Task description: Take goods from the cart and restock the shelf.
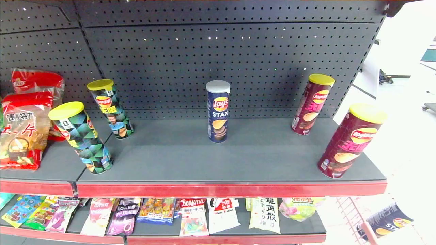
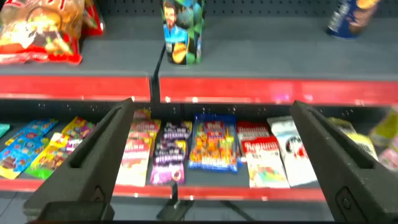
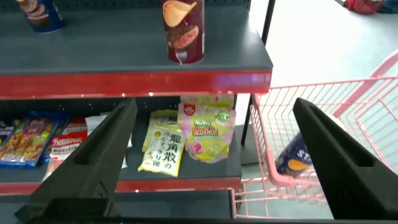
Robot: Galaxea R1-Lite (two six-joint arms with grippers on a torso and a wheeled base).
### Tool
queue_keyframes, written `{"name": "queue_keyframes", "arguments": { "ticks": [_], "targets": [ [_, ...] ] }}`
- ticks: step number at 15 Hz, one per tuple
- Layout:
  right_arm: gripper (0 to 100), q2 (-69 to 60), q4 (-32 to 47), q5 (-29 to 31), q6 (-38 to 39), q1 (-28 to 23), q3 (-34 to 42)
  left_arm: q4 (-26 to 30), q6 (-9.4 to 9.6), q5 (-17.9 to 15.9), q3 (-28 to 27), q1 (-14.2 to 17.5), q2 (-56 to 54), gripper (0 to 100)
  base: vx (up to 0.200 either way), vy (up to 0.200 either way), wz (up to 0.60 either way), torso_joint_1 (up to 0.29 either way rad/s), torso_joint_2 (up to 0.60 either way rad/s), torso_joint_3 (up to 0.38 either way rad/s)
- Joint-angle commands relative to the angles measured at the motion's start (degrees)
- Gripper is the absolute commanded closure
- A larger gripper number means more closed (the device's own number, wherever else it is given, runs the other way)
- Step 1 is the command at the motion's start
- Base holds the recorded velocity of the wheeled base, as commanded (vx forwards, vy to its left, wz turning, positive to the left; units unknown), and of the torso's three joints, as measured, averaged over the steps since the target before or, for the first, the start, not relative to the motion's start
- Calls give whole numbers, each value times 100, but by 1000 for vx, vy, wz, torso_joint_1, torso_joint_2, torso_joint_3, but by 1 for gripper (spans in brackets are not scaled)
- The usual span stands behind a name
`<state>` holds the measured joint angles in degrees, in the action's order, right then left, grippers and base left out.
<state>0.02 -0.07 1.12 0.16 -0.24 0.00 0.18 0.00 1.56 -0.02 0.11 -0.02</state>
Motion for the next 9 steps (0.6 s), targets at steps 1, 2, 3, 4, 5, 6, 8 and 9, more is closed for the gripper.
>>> {"name": "queue_keyframes", "arguments": {
  "ticks": [1,2,3,4,5,6,8,9],
  "targets": [
    [0,6,-1,2,-7,-2,0,-1,0,2,2,7,2,0,0,0,0,0,0,0],
    [0,6,-1,2,-7,-2,0,-1,0,2,-6,-2,2,0,0,0,0,0,0,0],
    [0,-2,-1,2,-7,-2,0,-1,0,2,2,7,2,0,0,0,0,0,0,0],
    [0,6,-1,-7,-16,-2,0,-1,0,2,-6,-2,2,0,0,-200,0,7,-2,7],
    [0,6,-1,2,-16,-2,0,-1,0,2,2,-2,2,0,0,-200,0,17,2,-12],
    [0,-2,-1,-7,-16,-2,0,-1,0,2,2,7,2,0,0,-200,0,7,-2,-2],
    [0,-2,-1,-7,-16,-2,0,-1,0,2,2,-2,2,0,0,-200,0,19,5,0],
    [0,-2,-1,-7,-16,-2,0,-1,0,2,-6,7,2,0,0,-200,0,2,2,2]
  ]
}}
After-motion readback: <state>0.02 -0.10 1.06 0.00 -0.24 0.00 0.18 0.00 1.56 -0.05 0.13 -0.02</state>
